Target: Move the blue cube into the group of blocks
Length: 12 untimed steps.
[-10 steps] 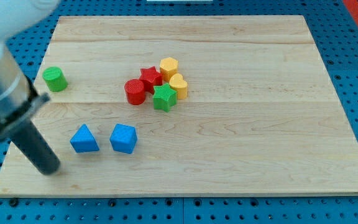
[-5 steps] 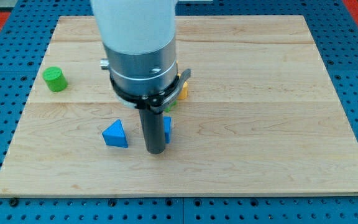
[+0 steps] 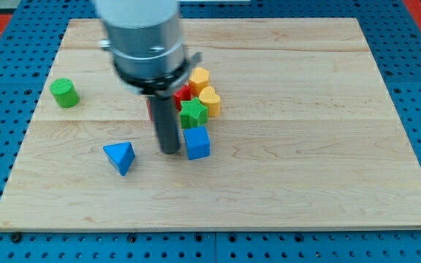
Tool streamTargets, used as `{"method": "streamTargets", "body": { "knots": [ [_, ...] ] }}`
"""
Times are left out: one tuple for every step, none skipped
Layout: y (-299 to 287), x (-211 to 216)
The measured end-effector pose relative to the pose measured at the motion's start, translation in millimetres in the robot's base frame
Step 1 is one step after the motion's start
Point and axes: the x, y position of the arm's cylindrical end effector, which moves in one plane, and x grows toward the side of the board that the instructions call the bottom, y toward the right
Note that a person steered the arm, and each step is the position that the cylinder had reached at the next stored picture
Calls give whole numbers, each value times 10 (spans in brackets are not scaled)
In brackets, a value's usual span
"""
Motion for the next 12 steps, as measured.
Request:
{"method": "streamTargets", "body": {
  "knots": [
    [577, -17],
    [608, 144],
    [1007, 207],
    [1298, 164],
    [1291, -16],
    [1169, -262],
    [1182, -272],
    [1861, -515],
    [1358, -686],
    [1243, -686],
    [1506, -512],
    [1091, -526]
  ]
}}
